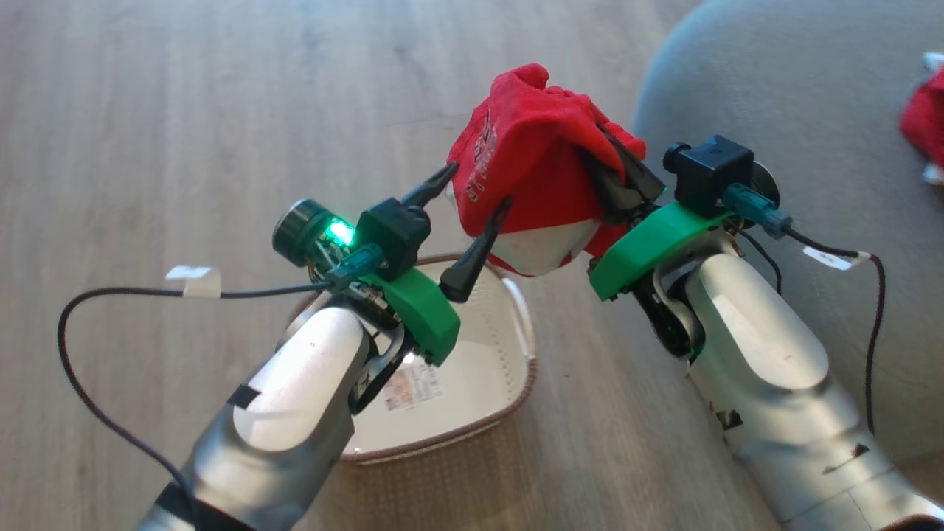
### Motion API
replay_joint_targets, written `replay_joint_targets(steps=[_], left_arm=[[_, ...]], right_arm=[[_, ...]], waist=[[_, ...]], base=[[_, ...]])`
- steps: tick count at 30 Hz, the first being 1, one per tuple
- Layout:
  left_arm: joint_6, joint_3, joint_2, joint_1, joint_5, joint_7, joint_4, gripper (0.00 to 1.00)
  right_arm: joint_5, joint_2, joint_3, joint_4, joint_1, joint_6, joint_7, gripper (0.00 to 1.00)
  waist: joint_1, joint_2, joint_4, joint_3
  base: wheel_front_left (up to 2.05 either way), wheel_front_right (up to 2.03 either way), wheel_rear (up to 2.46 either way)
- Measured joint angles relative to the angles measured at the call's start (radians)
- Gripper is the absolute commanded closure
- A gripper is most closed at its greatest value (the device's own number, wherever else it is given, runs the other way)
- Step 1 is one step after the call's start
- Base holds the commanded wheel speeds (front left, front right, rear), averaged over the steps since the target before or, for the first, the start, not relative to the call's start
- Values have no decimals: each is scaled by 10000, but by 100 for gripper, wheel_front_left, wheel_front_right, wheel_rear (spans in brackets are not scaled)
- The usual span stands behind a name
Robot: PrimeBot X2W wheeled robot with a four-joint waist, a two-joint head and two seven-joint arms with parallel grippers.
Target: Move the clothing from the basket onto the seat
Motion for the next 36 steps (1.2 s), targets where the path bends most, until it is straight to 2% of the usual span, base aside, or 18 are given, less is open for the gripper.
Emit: replay_joint_targets(steps=[8,9,10,16,20,26,32,36], left_arm=[[-188,-125,182,276,-543,21,138,0],[-188,-125,182,276,-543,21,138,0],[-257,-151,251,320,-642,21,146,0],[-259,-173,343,527,-794,15,157,0],[-328,-441,249,542,-926,23,155,0],[-437,-1198,148,112,-1239,27,476,0],[-437,-1425,372,-41,-1475,-169,518,0],[-439,-1593,688,-51,-1498,-211,322,0]], right_arm=[[-201,2,-405,-683,543,0,0,100],[-201,2,-405,-683,543,0,0,100],[-203,0,-477,-842,697,0,0,100],[-290,-17,-681,-1225,1136,0,0,100],[-422,-213,-1501,-1758,1647,0,0,100],[-917,-249,-2788,-2989,2977,0,-2,100],[-1331,-75,-3010,-3684,3487,0,0,100],[-1653,-251,-3181,-4002,3224,0,155,100]], waist=[[0,0,-1555,-30],[0,0,-1555,-30],[0,0,-1981,-53],[0,0,-3063,-126],[-1,0,-3751,-122],[0,0,-4081,262],[-1,0,-4091,562],[0,0,-4095,894]], base=[[0,0,0],[0,0,0],[0,0,0],[0,0,0],[0,0,0],[0,0,0],[0,0,0],[0,0,0]])
